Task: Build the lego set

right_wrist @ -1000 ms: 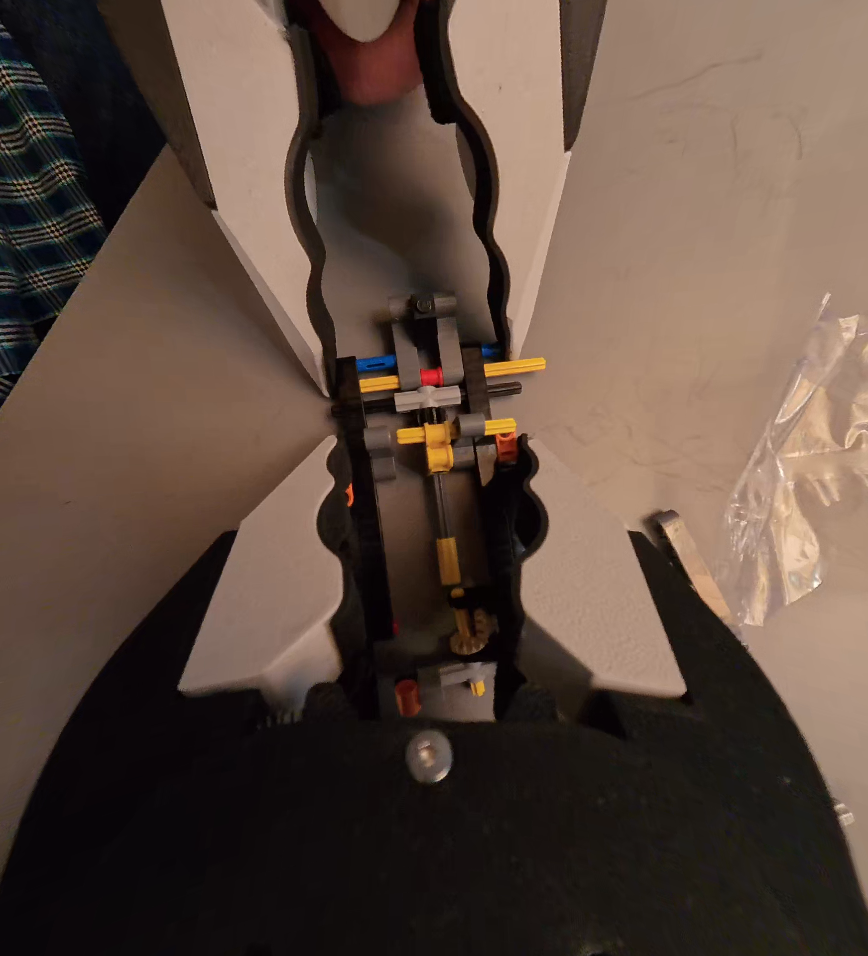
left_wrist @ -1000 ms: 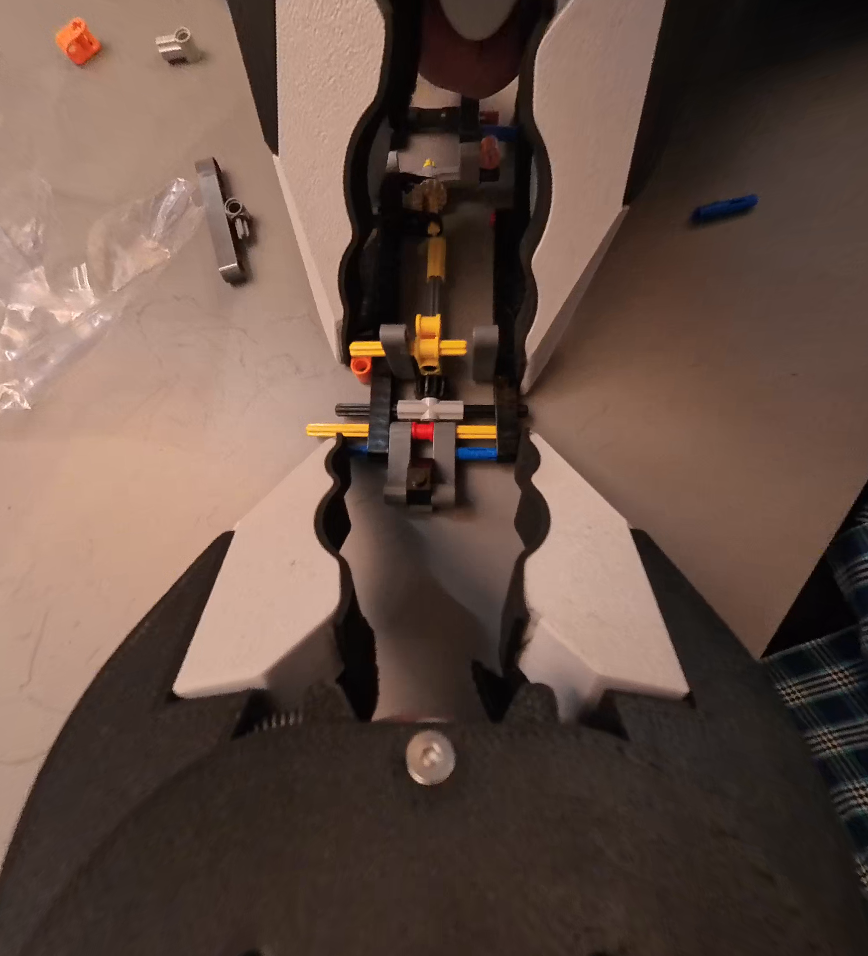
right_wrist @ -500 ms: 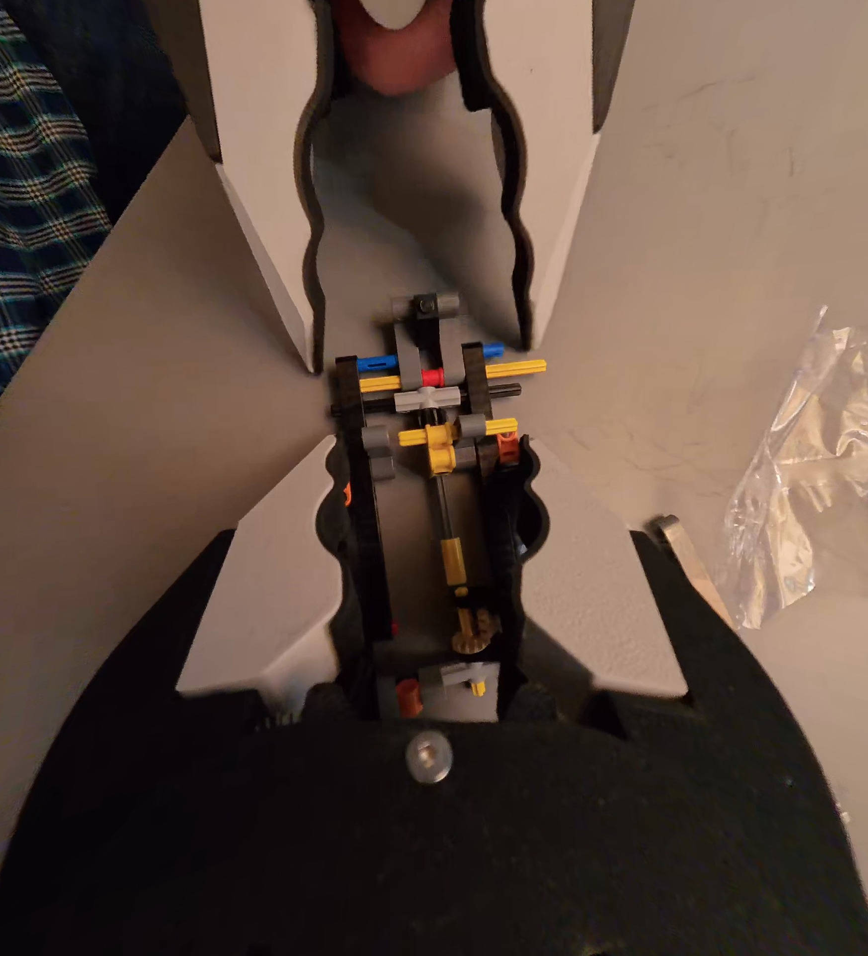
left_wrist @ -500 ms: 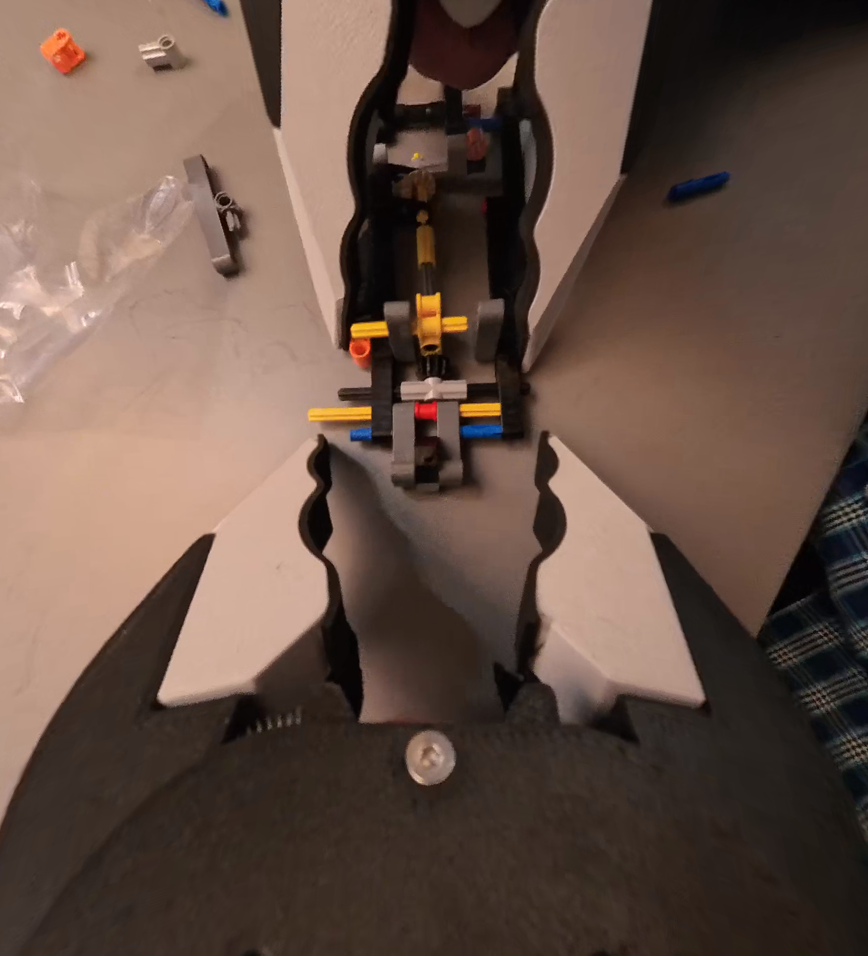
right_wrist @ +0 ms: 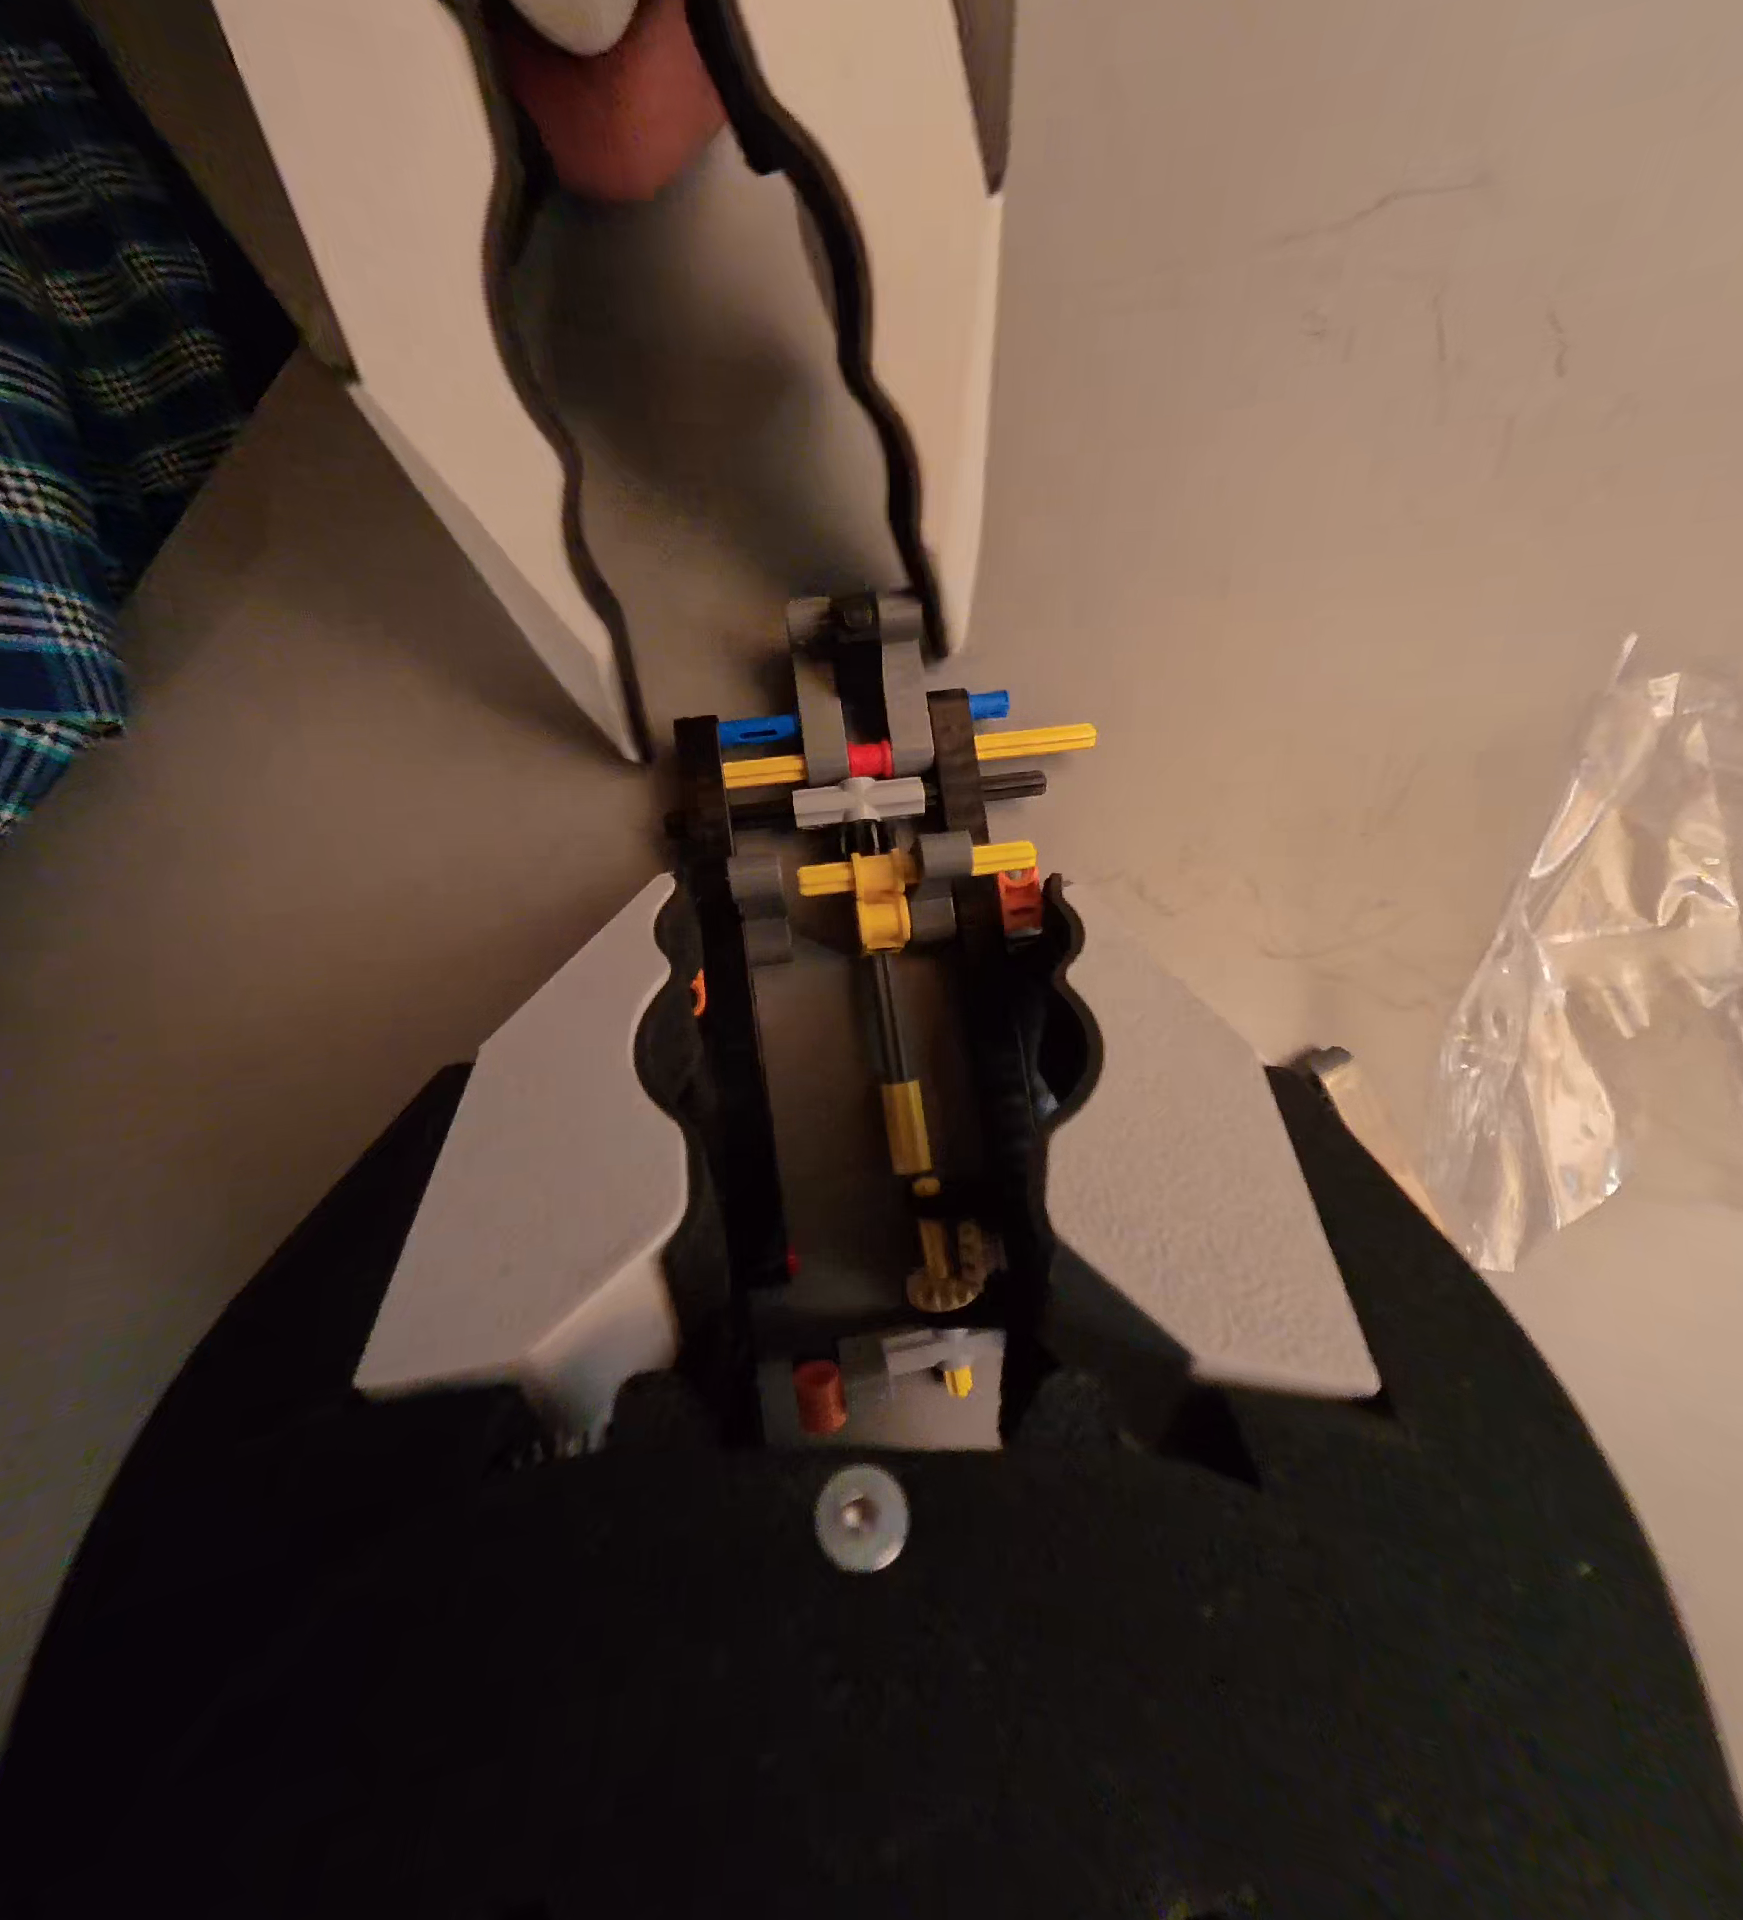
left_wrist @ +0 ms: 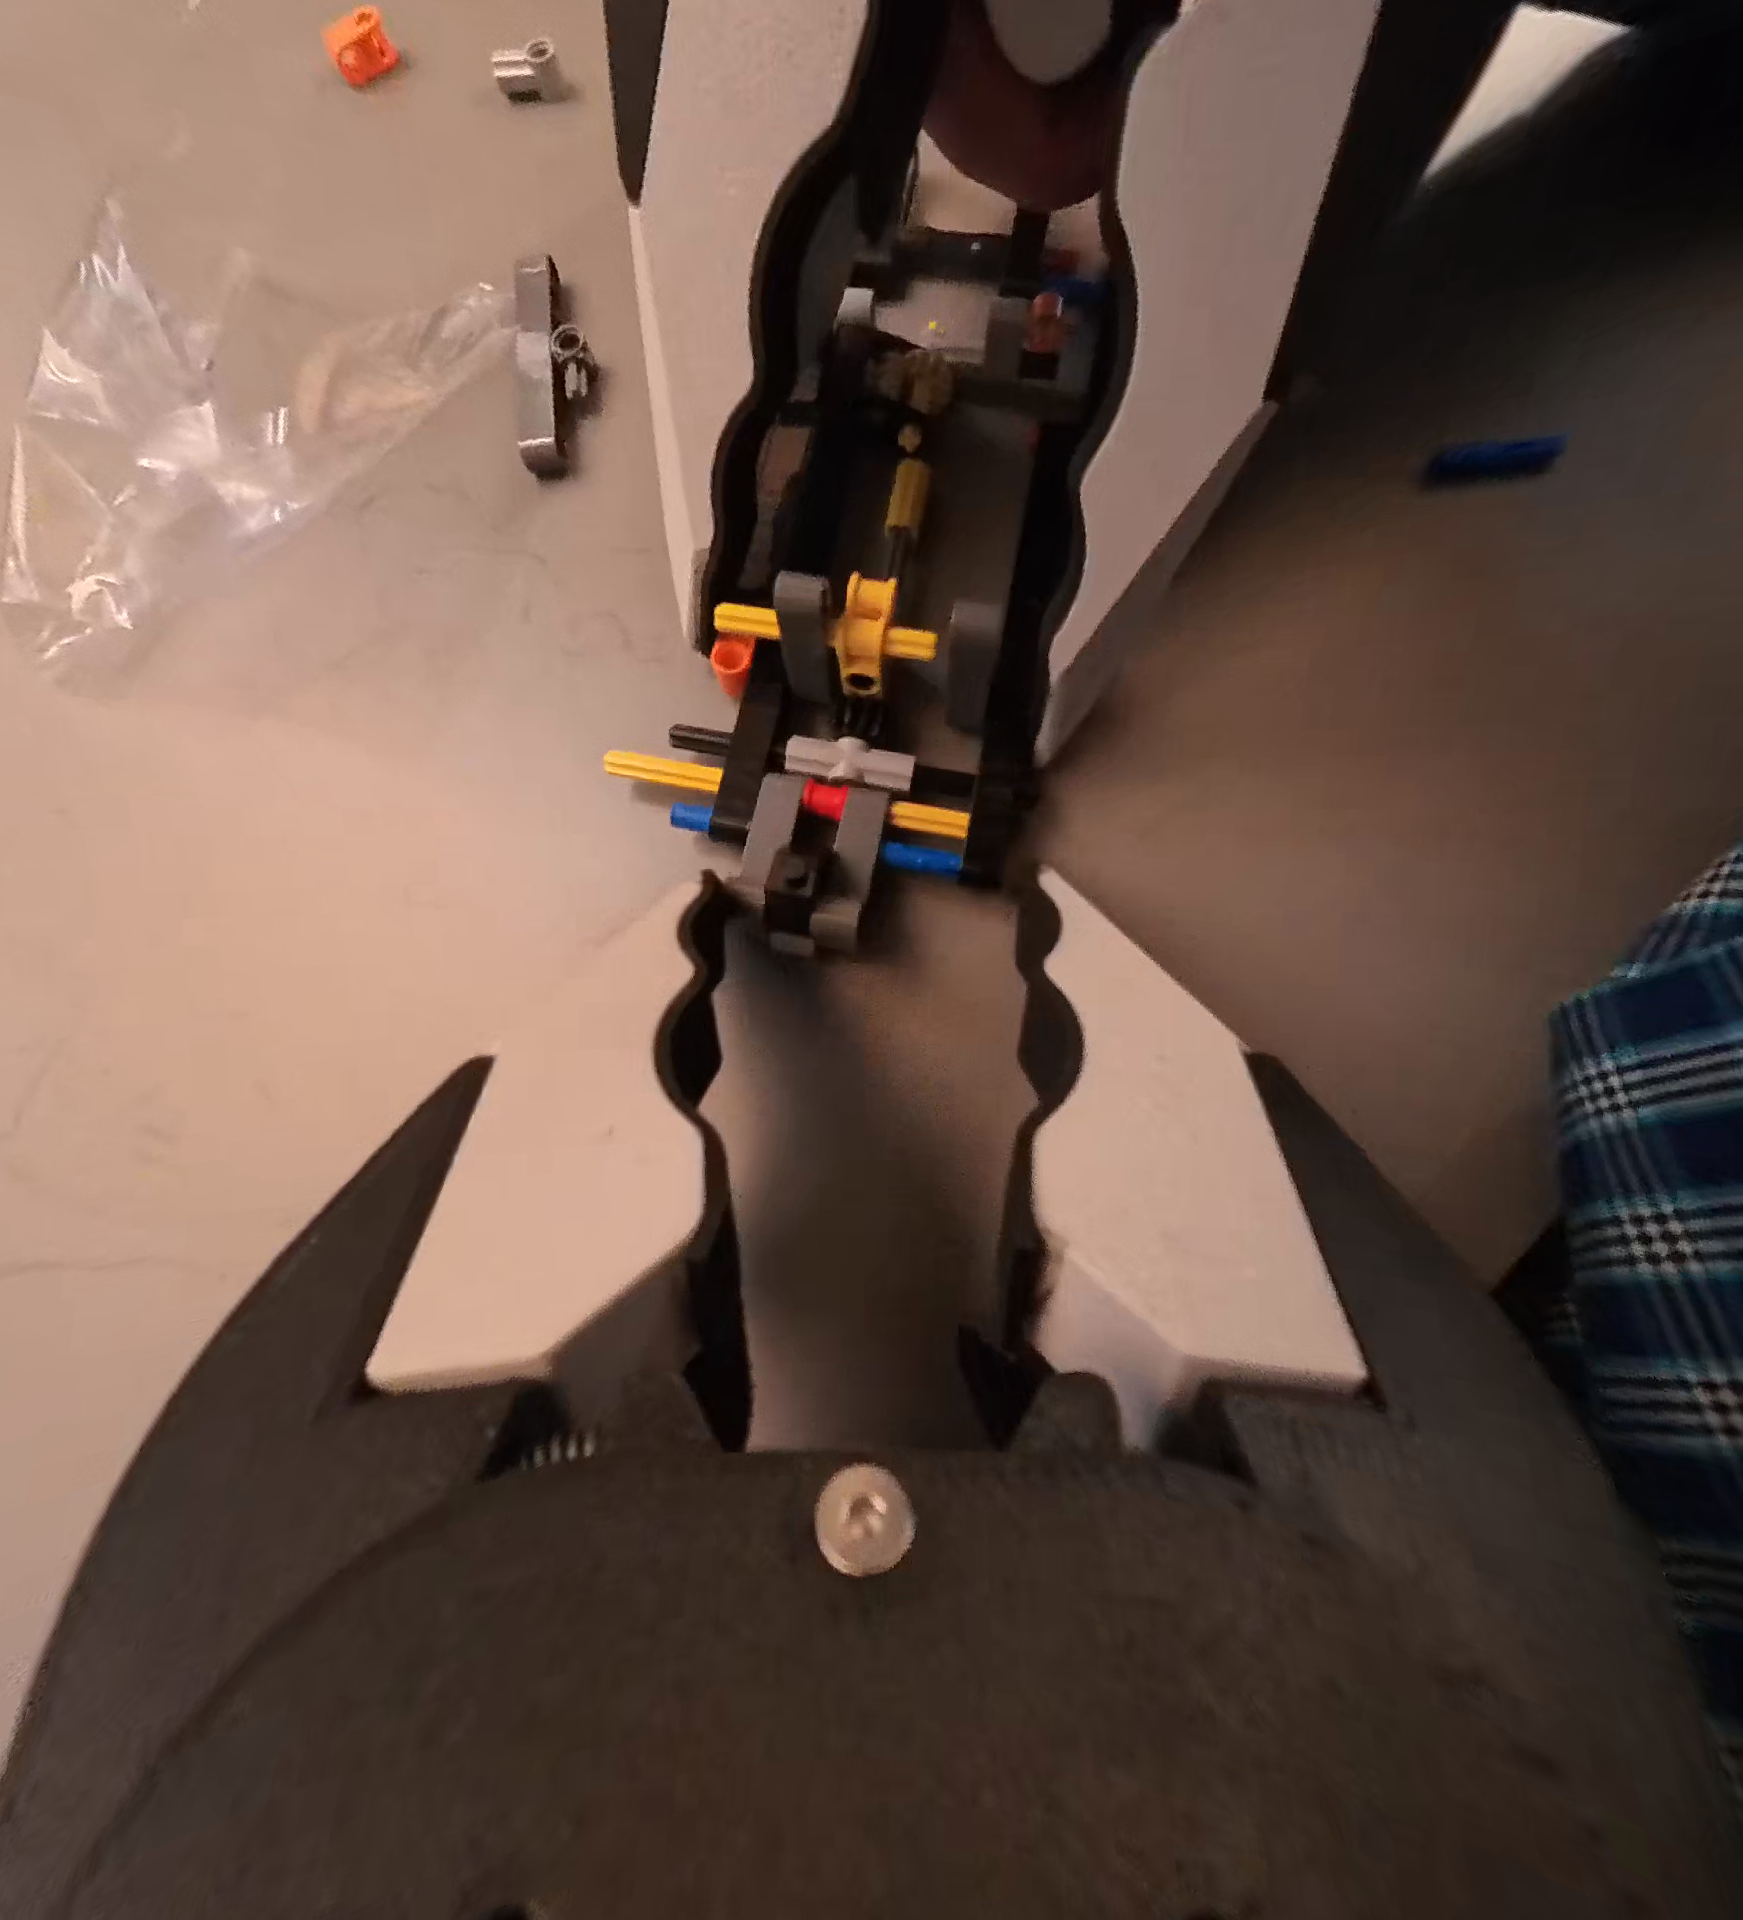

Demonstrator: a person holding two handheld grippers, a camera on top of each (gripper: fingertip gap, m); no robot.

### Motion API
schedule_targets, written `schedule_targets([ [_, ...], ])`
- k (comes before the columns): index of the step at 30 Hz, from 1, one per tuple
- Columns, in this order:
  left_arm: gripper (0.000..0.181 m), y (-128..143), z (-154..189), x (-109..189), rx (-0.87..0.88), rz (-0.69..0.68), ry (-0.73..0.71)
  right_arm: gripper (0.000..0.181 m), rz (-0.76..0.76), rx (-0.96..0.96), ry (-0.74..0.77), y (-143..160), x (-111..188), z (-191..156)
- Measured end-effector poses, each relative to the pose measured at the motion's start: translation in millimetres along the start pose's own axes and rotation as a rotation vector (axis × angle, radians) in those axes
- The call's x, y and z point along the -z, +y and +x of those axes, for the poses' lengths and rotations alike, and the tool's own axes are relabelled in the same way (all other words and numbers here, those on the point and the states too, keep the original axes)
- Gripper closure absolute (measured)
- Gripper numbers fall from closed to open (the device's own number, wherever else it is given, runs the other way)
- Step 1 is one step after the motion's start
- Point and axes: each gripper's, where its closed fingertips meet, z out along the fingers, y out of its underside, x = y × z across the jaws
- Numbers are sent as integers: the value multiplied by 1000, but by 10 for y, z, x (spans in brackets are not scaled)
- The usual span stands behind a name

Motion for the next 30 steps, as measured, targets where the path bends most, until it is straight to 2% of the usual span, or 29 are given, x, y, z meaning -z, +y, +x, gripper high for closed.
schedule_targets([
  [1,129,-6,-8,-7,6,-1,-2,117,0,0,1,0,0,0],
  [15,131,-30,-2,-38,79,-12,-12,116,-10,-14,3,11,-4,13],
  [25,131,-27,-3,-40,6,-18,15,117,-12,-8,-1,18,-5,14],
  [30,132,-44,-35,-61,25,-20,18,118,-13,-21,10,29,1,45],
])
